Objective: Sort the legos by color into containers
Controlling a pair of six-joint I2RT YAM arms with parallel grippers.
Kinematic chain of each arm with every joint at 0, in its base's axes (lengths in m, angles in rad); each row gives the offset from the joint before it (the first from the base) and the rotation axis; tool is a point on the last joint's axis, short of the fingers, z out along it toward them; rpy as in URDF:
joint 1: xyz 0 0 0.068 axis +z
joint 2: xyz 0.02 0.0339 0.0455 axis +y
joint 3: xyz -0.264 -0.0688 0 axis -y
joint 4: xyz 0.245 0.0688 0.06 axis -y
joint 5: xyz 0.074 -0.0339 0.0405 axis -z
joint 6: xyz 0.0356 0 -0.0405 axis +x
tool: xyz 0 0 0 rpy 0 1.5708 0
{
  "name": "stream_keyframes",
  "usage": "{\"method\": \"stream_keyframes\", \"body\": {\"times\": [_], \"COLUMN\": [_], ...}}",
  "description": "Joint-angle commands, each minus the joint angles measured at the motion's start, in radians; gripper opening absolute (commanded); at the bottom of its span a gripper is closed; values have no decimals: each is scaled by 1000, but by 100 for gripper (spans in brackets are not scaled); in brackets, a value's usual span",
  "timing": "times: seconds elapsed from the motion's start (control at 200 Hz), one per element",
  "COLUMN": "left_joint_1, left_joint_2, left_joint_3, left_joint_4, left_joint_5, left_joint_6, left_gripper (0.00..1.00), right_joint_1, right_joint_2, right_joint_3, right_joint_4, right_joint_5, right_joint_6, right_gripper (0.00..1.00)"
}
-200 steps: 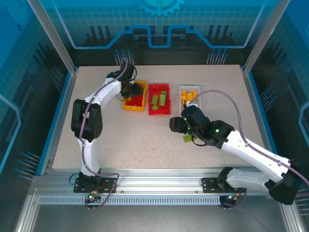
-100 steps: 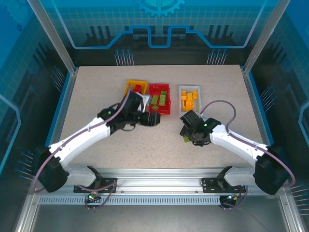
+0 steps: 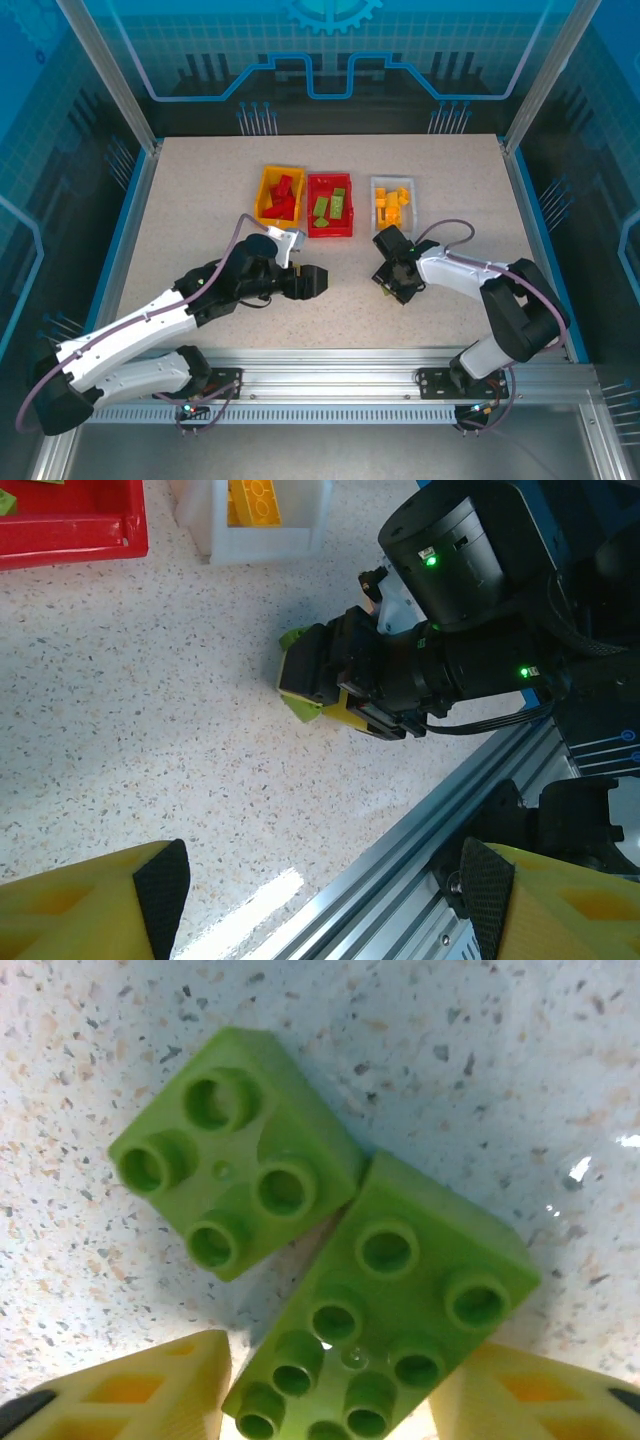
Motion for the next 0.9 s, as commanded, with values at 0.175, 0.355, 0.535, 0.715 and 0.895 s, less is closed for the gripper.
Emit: {"method": "stream_keyframes", "body": {"times": [0.175,0.355,0.535,0.715,0.895], "left_joint_1": [-15,-16,-14,1,8], "left_joint_2": [12,-4,20,63,89], "left_joint_3": [20,65,202,296,344], "left_joint_4": [23,-27,-227,-349,-374], "left_joint_5": [-24,-71,-258,-397,-452], "left_joint_6": [-1,-8,-49,-104,-135], "left_gripper": [76,75,75,75,75], "right_joint_1": [1,108,246,235,142], "right_joint_2": [-46,-241,-297,-29,291], "right_joint_3": [-56,-66,87,401,716], "right_joint_4": [22,-127,-153,-42,-88], "right_joint_5": [20,155,292,111,-23], "right_joint_6": [60,94,-176,-580,-745], "right_gripper": [30,23,23,23,23]}}
